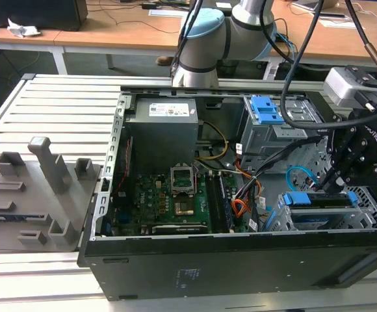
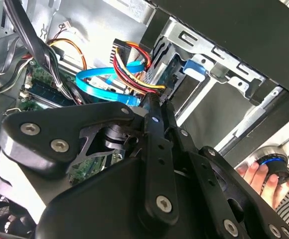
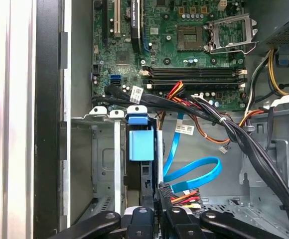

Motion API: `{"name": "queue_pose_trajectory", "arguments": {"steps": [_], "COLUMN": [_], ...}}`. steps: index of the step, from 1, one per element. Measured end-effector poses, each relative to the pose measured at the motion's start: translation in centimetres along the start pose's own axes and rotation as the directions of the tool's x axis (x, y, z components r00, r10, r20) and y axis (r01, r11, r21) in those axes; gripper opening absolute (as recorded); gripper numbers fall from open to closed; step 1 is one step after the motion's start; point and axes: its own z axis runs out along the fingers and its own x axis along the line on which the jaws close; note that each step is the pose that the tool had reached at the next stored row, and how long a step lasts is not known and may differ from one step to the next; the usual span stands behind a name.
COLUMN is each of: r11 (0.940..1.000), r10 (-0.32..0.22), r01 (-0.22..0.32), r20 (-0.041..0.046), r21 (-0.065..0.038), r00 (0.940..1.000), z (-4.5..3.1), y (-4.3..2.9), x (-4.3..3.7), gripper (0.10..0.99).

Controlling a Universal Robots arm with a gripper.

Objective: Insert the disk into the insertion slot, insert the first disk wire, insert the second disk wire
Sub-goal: 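Insert the first disk wire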

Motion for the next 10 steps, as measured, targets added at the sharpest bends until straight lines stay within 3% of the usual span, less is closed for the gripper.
{"name": "queue_pose_trajectory", "arguments": {"steps": [10], "r11": [1.0000], "r10": [0.000], "r01": [0.000], "r20": [-0.0005], "r21": [0.000], "r00": [1.0000], "z": [0.73], "y": [-0.41], "x": [0.26], "gripper": [0.161]}}
